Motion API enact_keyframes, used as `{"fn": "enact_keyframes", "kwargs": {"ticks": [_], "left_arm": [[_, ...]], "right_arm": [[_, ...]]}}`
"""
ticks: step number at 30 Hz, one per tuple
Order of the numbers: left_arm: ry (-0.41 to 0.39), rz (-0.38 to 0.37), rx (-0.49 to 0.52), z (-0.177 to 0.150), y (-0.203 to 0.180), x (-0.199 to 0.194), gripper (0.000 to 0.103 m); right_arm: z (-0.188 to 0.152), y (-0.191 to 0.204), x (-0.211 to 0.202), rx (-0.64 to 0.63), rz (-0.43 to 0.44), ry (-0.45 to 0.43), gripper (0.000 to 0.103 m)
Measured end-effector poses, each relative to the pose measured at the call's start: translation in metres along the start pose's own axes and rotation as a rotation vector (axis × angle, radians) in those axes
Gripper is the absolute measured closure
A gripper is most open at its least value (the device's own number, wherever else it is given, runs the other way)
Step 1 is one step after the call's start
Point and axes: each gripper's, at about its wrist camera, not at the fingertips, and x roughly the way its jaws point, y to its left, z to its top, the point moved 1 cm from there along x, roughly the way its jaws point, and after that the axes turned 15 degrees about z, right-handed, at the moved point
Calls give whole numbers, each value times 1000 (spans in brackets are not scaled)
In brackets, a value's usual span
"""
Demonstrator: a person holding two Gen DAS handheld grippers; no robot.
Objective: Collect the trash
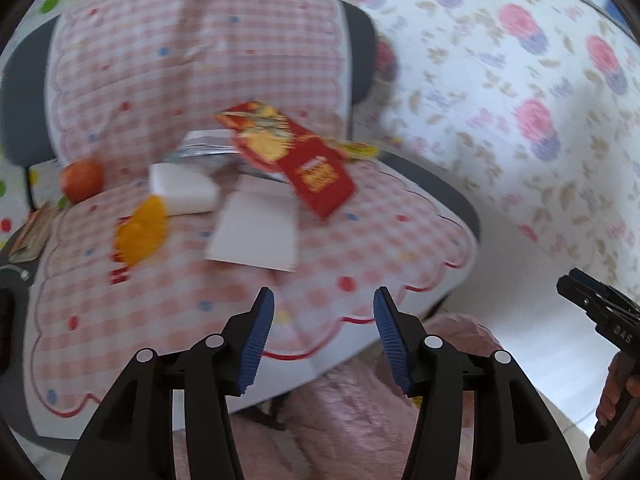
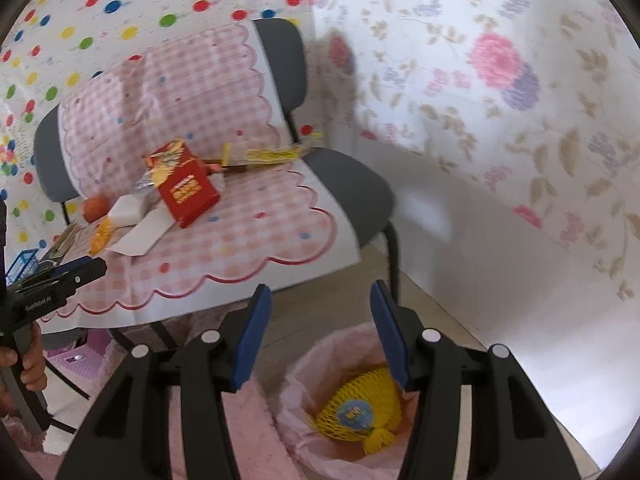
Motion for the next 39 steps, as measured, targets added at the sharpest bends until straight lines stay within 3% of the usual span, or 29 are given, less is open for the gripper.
{"fn": "enact_keyframes", "kwargs": {"ticks": [12,20,27,34,39], "left_arm": [[-4,135,-65,15,47,9,44],[22,219,-89,22,72,29,37],[21,251,-140,36,96,50,37],[38,246,-151,43,107,71,37],[50,241,-168,45,116,81,37]], "right_arm": [[34,37,54,-96,106,32,52],[49,62,108,-171,162,112,52],[70,101,162,-281,186,135,43],[84,125,223,-351,159,176,25],[90,140,255,-419,70,200,24]]}}
